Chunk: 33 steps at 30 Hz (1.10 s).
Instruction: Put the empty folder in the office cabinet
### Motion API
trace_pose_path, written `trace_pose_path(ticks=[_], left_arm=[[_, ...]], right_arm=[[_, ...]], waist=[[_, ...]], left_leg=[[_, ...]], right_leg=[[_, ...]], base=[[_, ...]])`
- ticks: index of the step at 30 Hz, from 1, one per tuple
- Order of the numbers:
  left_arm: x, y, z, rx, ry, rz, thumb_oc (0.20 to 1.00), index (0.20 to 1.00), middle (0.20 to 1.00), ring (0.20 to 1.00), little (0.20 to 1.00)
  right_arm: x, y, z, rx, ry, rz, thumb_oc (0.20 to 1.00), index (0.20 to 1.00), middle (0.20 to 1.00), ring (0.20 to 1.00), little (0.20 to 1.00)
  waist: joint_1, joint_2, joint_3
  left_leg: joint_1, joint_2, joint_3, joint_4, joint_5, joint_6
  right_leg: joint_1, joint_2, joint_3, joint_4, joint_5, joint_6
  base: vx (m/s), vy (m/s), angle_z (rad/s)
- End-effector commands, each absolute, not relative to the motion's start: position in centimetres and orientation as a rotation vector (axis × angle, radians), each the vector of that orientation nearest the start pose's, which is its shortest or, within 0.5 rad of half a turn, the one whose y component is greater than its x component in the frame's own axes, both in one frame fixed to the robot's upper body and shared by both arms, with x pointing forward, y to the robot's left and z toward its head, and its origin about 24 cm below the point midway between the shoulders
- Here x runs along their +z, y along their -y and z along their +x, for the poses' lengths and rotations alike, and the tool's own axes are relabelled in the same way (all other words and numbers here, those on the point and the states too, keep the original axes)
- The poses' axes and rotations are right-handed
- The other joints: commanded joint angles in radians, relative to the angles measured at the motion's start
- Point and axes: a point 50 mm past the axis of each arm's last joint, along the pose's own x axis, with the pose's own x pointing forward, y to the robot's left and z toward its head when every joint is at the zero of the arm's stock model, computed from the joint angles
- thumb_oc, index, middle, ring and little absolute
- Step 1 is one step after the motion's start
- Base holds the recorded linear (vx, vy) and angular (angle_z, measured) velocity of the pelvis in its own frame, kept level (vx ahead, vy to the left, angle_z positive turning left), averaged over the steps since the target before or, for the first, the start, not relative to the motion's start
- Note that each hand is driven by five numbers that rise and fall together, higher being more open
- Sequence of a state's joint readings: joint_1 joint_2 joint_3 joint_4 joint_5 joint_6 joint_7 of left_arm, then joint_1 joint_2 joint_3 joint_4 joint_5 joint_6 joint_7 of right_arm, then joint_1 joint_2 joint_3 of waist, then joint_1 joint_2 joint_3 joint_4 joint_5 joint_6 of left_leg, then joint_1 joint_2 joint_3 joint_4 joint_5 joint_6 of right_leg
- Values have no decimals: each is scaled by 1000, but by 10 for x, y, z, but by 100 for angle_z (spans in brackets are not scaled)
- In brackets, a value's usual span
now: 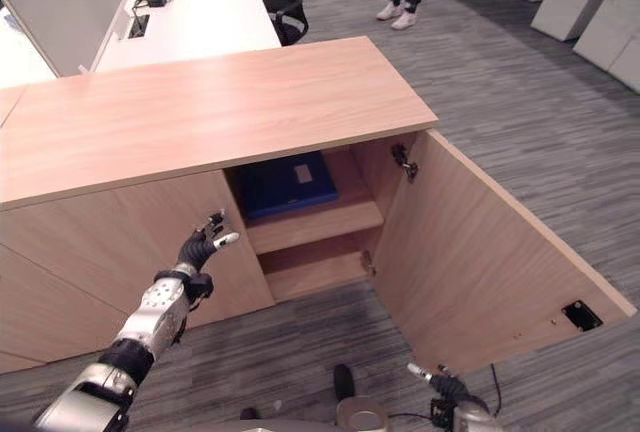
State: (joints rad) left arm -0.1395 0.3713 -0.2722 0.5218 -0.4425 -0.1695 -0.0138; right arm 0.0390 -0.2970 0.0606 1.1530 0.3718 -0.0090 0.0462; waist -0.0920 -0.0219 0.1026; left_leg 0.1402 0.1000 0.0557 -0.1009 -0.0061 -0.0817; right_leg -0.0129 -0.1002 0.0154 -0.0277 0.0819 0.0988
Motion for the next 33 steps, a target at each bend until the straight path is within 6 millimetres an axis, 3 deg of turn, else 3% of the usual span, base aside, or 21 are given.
trace_pose_path(ticks=[1,7,9,10,11,13,16,18,22,23,27,30,32,33], left_arm=[[2,-187,281,-148,-136,28,1000,1000,1000,1000,1000],[-35,-190,243,-180,-300,26,1000,1000,1000,1000,1000],[-48,-192,230,-201,-370,51,1000,1000,1000,1000,1000],[-48,-192,230,-202,-370,51,1000,1000,1000,1000,1000],[-57,-194,221,-224,-424,85,1000,1000,1000,1000,1000],[-66,-202,206,-218,-485,92,1000,1000,1000,1000,1000],[-73,-208,197,-201,-524,98,1000,1000,1000,1000,1000],[-77,-210,191,-181,-546,82,1000,1000,1000,1000,1000],[-83,-213,186,-145,-573,71,1000,1000,1000,1000,1000],[-88,-217,181,-110,-594,66,1000,1000,1000,1000,1000],[-95,-221,175,-78,-635,59,1000,1000,1000,1000,1000],[-105,-224,167,-54,-698,71,1000,1000,1000,1000,1000],[-108,-226,167,-46,-714,81,1000,1000,1000,1000,1000],[-112,-228,164,-26,-737,97,1000,1000,1000,1000,1000]], right_arm=[[-147,269,99,-320,-1102,54,1000,1000,1000,1000,1000],[-149,259,104,-346,-1082,125,1000,1000,1000,1000,1000],[-150,258,104,-341,-1090,119,1000,1000,1000,1000,1000],[-150,258,104,-341,-1090,119,1000,1000,1000,1000,1000],[-151,257,103,-342,-1099,115,1000,1000,1000,1000,1000],[-153,258,96,-362,-1124,124,1000,1000,1000,1000,1000],[-153,263,92,-394,-1143,125,1000,1000,1000,1000,1000],[-153,266,89,-428,-1149,135,1000,1000,1000,1000,1000],[-152,273,87,-488,-1140,163,1000,1000,1000,1000,1000],[-148,281,91,-513,-1107,173,1000,1000,1000,1000,1000],[-140,292,102,-532,-1047,168,1000,1000,1000,1000,1000],[-112,325,136,-549,-903,82,1000,1000,1000,1000,1000],[-105,330,147,-547,-865,71,1000,1000,1000,1000,1000],[-88,335,175,-517,-783,23,1000,1000,1000,1000,1000]], waist=[[-9,24,-20],[2,28,-2],[17,36,21],[17,36,21],[35,52,38],[43,60,41],[58,58,26],[74,49,10],[71,52,-6],[51,57,-10],[35,56,-12],[33,45,-5],[31,38,-2],[55,32,24]], left_leg=[[-2,17,-9,30,-22,-51],[-3,-21,33,25,-50,-11],[-6,-21,68,30,-51,-4],[-7,-21,68,30,-51,-4],[-21,-13,113,48,-49,5],[-39,-12,173,75,-51,24],[-58,-12,211,80,-39,31],[-69,-22,237,77,-29,30],[-73,-17,251,62,-6,17],[-62,-7,252,58,-2,4],[-62,5,251,70,3,-10],[-92,34,245,135,17,-41],[-111,44,237,176,16,-53],[-142,50,133,260,52,-87]], right_leg=[[55,-76,6,49,-95,117],[-21,-103,-1,106,-52,159],[-57,-128,-89,154,-21,161],[-58,-128,-89,156,-23,161],[-68,-176,-244,212,-36,140],[-28,-195,-346,279,-87,111],[0,-194,-368,283,-90,112],[50,-189,-391,221,-82,120],[71,-160,-356,133,-91,120],[86,-136,-318,68,-86,116],[107,-115,-304,16,-81,107],[135,-90,-298,-34,-88,89],[139,-87,-301,-43,-89,81],[143,-75,-274,-44,-92,69]], base=[[-6,166,-9],[-68,121,-8],[-130,49,-51],[-195,77,-83],[-206,86,-78],[-226,63,-77],[-137,-25,-69],[-107,-77,-45],[-16,-124,-78],[32,-184,-82],[-7,-149,-32],[-63,-156,-3],[-71,-84,6],[-61,-18,10]])
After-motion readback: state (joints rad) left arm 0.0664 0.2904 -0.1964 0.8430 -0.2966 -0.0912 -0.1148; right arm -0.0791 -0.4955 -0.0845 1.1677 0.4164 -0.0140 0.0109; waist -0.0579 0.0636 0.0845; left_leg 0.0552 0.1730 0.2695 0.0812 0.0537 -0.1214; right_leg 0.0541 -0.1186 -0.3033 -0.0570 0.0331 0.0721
